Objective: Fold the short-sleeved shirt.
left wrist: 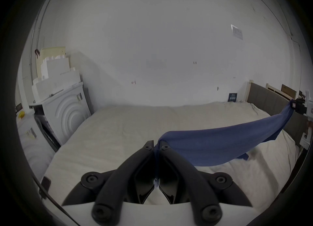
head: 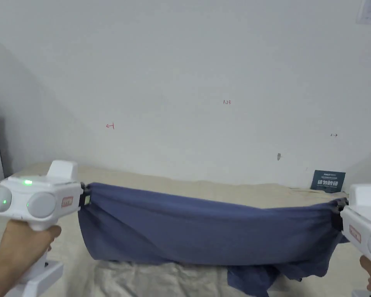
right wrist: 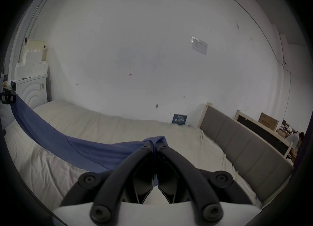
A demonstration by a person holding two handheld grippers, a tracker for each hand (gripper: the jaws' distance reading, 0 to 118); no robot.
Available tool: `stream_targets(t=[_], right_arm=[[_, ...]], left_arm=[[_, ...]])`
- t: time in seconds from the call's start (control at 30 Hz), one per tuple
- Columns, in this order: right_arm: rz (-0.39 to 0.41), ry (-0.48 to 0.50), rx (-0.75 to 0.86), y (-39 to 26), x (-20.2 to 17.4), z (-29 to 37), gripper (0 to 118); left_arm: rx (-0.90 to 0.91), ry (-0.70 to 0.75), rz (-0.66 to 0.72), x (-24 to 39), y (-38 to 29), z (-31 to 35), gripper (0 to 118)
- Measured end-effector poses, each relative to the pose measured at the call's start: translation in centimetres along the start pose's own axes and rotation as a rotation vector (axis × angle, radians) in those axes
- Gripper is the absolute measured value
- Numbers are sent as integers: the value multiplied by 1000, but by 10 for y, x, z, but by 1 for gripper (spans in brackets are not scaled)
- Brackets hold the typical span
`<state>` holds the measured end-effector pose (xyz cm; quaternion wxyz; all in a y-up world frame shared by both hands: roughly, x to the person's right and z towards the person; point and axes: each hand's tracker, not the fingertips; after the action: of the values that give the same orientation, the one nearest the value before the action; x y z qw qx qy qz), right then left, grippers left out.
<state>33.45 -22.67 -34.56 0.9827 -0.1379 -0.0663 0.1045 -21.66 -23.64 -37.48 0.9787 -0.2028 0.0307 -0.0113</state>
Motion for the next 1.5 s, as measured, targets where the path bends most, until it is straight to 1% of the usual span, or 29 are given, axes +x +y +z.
stream_targets(t=[0.17, 0.27, 0.33, 0.43, 0.47, 0.53, 0.63, 0.7, 0.8, 0.9, 1.0, 1.17, 1.33, 1.5], right_arm=[[-13, 9, -48, -71, -6, 37, 0], [3, 18, -83, -117, -14, 63, 0], [-23, 26, -114, -145, -18, 78, 0], [-41, 26, -155, -186, -25, 97, 0], [-60, 26, -176, -198, -26, 102, 0], [-87, 24, -212, -220, -28, 110, 0], [-81, 4, -264, -249, -33, 122, 0], [-123, 0, -304, -265, -32, 126, 0], [-150, -2, -350, -283, -33, 129, 0], [-142, -4, -378, -293, -36, 138, 0], [-106, -10, -402, -300, -42, 145, 0], [-89, -11, -428, -303, -47, 158, 0], [-65, -10, -459, -312, -56, 157, 0], [-123, -17, -509, -324, -57, 147, 1]], left_arm=[[-62, -4, 29, -5, -80, 29, 0], [-93, 2, 54, -9, -127, 47, 0], [-119, 2, 77, -12, -154, 56, 0], [-156, 14, 148, -17, -195, 68, 0], [-159, 13, 163, -18, -208, 71, 0], [-179, 20, 174, -18, -230, 79, 0], [-216, 28, 183, -22, -262, 80, 0], [-249, 29, 174, -25, -276, 81, 0], [-283, 36, 192, -18, -289, 94, 0], [-305, 41, 195, -24, -306, 91, 0], [-320, 44, 201, -31, -315, 93, 0], [-334, 50, 213, -45, -331, 89, 0], [-365, 50, 178, -48, -339, 79, 0], [-401, 52, 184, -52, -348, 68, 0]])
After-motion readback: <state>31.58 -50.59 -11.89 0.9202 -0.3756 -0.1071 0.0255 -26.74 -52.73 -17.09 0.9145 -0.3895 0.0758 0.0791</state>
